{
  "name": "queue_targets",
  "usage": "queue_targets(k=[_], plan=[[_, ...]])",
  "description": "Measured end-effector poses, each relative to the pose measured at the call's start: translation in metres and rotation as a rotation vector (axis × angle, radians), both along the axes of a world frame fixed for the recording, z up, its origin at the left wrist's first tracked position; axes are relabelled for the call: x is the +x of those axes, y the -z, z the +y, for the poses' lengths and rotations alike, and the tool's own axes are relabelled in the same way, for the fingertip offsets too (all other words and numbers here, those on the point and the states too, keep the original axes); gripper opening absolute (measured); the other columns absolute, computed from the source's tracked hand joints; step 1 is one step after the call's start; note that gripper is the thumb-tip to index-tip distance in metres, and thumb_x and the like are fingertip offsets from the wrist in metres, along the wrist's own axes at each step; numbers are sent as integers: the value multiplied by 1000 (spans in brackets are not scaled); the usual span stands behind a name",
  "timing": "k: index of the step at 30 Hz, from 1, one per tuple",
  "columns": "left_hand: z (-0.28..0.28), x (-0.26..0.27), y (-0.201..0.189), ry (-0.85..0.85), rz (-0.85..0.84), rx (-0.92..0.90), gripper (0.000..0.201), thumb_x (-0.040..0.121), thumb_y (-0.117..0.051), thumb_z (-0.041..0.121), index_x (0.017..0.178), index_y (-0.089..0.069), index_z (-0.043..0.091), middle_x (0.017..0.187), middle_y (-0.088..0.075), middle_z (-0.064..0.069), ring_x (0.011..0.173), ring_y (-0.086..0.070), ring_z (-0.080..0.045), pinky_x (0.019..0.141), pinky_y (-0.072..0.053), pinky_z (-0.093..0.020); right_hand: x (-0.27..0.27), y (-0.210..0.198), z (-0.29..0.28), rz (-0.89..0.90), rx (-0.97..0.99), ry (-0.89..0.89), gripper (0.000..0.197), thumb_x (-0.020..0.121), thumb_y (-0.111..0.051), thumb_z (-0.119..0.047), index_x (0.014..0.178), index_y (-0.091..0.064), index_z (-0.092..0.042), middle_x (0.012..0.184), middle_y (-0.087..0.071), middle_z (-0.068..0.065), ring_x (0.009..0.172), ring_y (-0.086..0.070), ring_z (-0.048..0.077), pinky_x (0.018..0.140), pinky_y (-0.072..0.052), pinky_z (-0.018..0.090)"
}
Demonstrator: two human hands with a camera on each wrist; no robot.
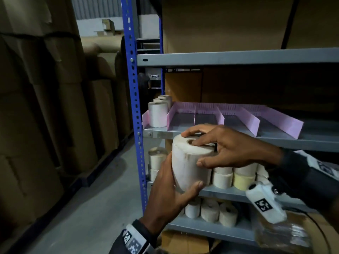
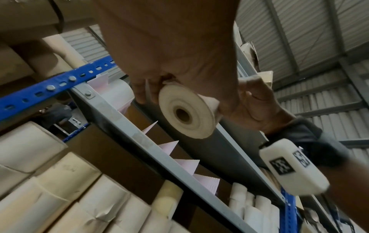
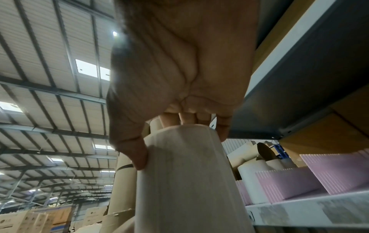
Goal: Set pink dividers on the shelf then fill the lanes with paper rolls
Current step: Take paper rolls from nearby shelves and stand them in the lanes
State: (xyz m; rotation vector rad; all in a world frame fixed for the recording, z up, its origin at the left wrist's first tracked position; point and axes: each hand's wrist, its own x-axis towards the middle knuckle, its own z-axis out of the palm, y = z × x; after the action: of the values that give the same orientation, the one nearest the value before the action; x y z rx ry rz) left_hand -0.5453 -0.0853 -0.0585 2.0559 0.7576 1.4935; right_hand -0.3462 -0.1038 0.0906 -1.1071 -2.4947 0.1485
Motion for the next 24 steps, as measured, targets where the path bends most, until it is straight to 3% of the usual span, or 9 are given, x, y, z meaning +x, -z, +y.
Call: queue_targets(k=[1, 3, 6, 10, 14, 19, 24], plan=[[3, -3, 6, -92, 12, 38, 87, 83, -78, 58, 154, -38, 28, 149, -51, 16, 136, -52, -8, 104, -50, -34, -5, 2, 8, -4, 3, 15, 44, 80, -71, -42, 118, -72, -19, 143, -48, -13, 130, -45, 1, 100, -49, 40], [5, -4, 18, -279, 24, 116, 84, 86, -72, 60, 152, -43, 17, 154, -48, 6, 143, -45, -12, 112, -44, -33, -11, 3, 20, -14, 5, 37, 44, 80, -70, -42, 117, -73, -17, 143, -49, -10, 129, -46, 3, 100, -49, 41], [7, 3, 33, -425, 100, 269, 75, 90, -67, 46, 150, -45, 5, 156, -43, -11, 147, -41, -25, 116, -40, -36, -18, 1, 42, -30, 17, 65, 41, 80, -72, -37, 115, -73, -14, 142, -51, -4, 127, -49, 7, 101, -48, 42], [17, 13, 48, -449, 351, 404, 77, 86, -71, 37, 150, -46, 4, 157, -41, -19, 145, -40, -38, 114, -41, -51, -20, -6, 71, -16, 18, 126, 34, 83, -76, -27, 113, -74, -11, 142, -51, -4, 124, -51, 7, 99, -49, 38], [42, 21, 48, -432, 514, 335, 88, 81, -75, 38, 154, -42, 2, 161, -35, -18, 148, -36, -39, 113, -42, -54, -17, -13, 102, -71, 67, 186, 38, 83, -74, -29, 114, -73, -9, 142, -52, -3, 122, -49, 6, 97, -48, 30], [80, 33, 40, -427, 534, 308, 86, 84, -69, 40, 155, -39, 3, 162, -32, -19, 148, -36, -39, 111, -44, -56, -8, -17, 140, -84, 61, 216, 39, 84, -72, -31, 116, -72, -9, 142, -51, -2, 124, -49, 11, 98, -50, 39], [114, 46, 38, -423, 535, 285, 87, 84, -67, 41, 157, -36, 5, 166, -25, -17, 152, -29, -37, 112, -42, -57, 3, -21, 176, -124, 93, 247, 41, 83, -71, -38, 114, -73, -12, 143, -50, -1, 127, -46, 12, 99, -50, 41]])
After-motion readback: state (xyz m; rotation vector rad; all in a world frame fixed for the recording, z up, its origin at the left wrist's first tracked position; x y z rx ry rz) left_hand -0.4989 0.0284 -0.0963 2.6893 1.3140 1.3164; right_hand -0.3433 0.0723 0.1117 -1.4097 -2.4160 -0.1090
